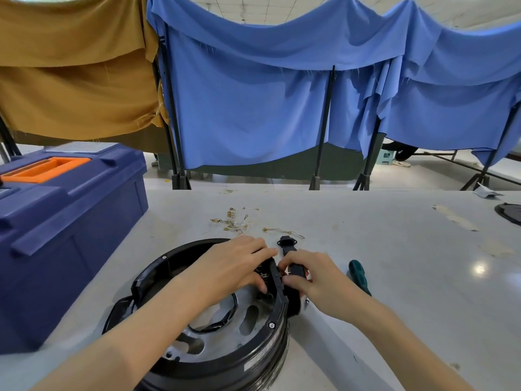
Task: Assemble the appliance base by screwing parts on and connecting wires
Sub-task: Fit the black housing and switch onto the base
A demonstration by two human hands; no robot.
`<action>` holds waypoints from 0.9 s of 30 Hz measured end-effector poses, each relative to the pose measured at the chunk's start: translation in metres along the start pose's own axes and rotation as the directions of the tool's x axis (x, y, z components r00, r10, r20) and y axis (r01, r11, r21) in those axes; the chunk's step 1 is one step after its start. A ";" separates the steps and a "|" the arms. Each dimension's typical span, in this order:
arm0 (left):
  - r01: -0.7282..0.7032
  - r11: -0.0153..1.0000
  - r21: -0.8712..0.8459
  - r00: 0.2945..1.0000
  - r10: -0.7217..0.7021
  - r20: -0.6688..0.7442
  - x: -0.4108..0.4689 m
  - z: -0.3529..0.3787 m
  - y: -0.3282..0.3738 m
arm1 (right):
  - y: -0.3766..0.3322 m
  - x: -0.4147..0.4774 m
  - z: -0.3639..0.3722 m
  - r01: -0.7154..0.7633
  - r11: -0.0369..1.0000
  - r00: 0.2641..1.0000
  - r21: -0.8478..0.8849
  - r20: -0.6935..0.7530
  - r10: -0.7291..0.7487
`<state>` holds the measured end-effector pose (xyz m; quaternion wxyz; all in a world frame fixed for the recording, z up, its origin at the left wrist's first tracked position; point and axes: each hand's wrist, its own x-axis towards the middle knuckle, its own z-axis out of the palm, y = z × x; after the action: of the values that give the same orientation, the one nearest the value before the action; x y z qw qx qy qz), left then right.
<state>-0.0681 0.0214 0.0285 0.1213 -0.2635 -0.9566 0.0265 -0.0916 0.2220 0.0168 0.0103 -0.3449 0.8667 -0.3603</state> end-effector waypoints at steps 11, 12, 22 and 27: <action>0.056 0.993 -0.104 0.998 -0.056 0.000 -0.006 0.001 0.004 | 0.010 0.005 0.005 -0.101 0.878 0.988 0.468 -0.057 0.144; 0.066 0.992 -0.107 0.998 -0.064 0.016 -0.006 0.001 0.004 | 0.011 0.006 0.007 -0.116 0.861 0.982 0.496 -0.070 0.173; 0.119 0.951 -0.285 0.993 -0.108 0.053 -0.004 0.006 0.004 | 0.016 0.010 0.015 -0.277 0.769 0.935 0.576 -0.021 0.353; 0.246 0.898 -0.364 0.962 -0.178 0.208 -0.010 0.001 -0.001 | 0.010 0.005 -0.008 -0.266 0.868 0.962 0.420 0.054 0.269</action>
<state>-0.0611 0.0154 0.0252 -0.0128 -0.1730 -0.9728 -0.1538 -0.1032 0.2290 0.0170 0.1316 -0.2101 0.8071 -0.5359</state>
